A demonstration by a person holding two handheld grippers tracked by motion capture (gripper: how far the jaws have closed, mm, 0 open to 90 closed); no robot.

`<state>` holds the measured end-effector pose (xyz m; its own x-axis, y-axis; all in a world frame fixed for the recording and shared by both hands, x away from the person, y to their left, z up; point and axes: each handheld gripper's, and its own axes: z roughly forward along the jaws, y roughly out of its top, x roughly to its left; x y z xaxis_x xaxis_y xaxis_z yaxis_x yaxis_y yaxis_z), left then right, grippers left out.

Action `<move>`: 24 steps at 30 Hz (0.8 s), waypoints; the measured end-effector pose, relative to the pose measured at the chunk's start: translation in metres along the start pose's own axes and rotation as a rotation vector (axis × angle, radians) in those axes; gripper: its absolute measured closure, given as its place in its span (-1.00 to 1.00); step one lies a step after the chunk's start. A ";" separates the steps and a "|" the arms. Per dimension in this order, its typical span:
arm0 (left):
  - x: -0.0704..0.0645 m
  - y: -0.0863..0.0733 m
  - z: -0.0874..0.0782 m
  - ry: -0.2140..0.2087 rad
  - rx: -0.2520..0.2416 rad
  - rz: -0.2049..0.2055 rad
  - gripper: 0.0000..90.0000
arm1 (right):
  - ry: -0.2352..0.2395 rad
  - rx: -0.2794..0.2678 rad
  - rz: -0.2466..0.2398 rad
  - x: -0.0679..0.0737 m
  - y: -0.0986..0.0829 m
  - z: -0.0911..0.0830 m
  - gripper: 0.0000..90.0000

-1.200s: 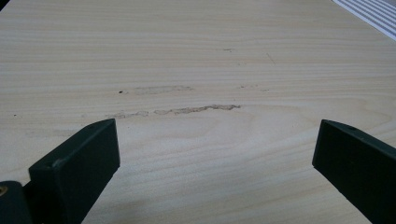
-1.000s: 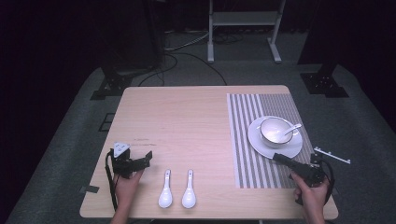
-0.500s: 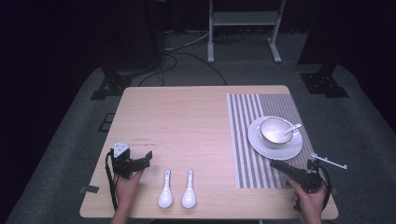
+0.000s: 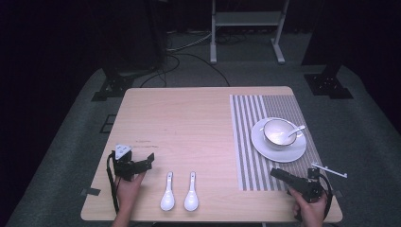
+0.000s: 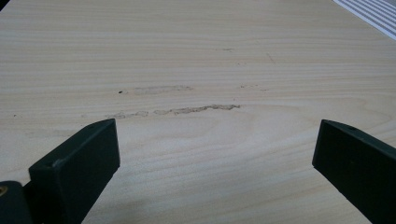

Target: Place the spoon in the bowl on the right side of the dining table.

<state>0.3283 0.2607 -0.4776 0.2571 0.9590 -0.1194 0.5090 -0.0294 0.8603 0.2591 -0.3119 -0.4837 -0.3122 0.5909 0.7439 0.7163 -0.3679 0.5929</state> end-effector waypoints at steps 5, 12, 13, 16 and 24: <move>0.000 0.000 0.000 0.000 -0.001 0.000 -1.00 | 0.008 0.010 -0.010 0.004 -0.003 0.001 -0.02; 0.000 0.000 0.000 0.000 -0.001 0.000 -1.00 | 0.012 0.025 -0.011 0.007 -0.009 0.002 -0.02; 0.000 0.000 0.000 0.000 -0.001 0.000 -1.00 | 0.012 0.027 -0.013 0.007 -0.010 0.001 -0.02; 0.000 0.000 0.000 0.000 -0.001 0.001 -1.00 | 0.014 0.034 -0.014 0.008 -0.014 0.001 -0.02; -0.001 0.000 0.000 0.001 -0.001 0.001 -1.00 | 0.019 0.039 -0.007 0.007 -0.021 -0.001 -0.03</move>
<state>0.3281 0.2602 -0.4775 0.2568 0.9593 -0.1175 0.5079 -0.0305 0.8609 0.2411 -0.3010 -0.4911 -0.3287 0.5791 0.7460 0.7382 -0.3352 0.5854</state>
